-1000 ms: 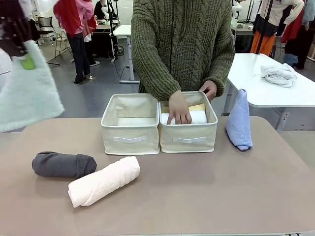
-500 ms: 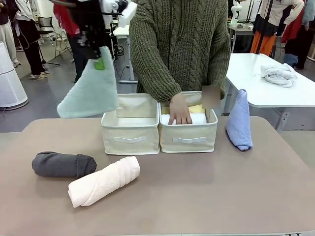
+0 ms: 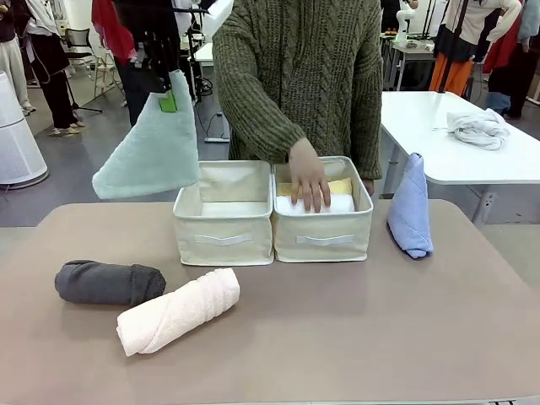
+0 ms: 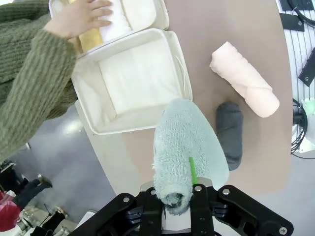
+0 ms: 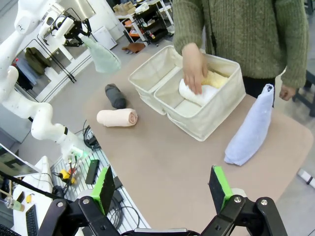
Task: Sort the towels based on their folding style.
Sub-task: Pick up one triangle-folded towel and place it in the left Fabric basket.
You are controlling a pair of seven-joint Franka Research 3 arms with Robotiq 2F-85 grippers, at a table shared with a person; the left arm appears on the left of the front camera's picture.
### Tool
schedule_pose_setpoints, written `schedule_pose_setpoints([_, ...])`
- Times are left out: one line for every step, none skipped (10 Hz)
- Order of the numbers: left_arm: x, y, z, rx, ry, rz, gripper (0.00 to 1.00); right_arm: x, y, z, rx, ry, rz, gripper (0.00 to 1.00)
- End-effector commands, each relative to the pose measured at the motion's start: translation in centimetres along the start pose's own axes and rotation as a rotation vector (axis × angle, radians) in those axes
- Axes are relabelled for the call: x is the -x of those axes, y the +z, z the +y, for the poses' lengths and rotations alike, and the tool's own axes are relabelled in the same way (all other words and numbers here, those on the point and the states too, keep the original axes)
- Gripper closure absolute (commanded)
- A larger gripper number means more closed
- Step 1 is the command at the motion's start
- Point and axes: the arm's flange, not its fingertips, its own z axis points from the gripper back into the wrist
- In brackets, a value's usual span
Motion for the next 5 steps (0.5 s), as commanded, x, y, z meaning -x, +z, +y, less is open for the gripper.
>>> schedule_pose_setpoints([0.7,0.2,-1.0,0.025,-0.006,-0.018,0.83,0.0,0.0,0.0,-0.012,0.010,-0.012,0.00])
schedule_pose_setpoints([2.3,1.3,-3.2,0.033,-0.051,-0.009,0.83,0.0,0.0,0.0,-0.012,0.010,-0.012,0.00])
schedule_pose_setpoints([4.5,2.6,-5.6,0.033,-0.083,0.019,0.83,0.0,0.0,0.0,-0.012,0.010,-0.012,0.00])
schedule_pose_setpoints([6.4,3.6,-8.7,-0.009,-0.063,0.008,0.83,0.0,0.0,0.0,-0.012,0.010,-0.012,0.00])
schedule_pose_setpoints([6.8,4.0,-10.1,-0.044,-0.049,-0.002,0.83,0.0,0.0,0.0,-0.012,0.010,-0.012,0.00])
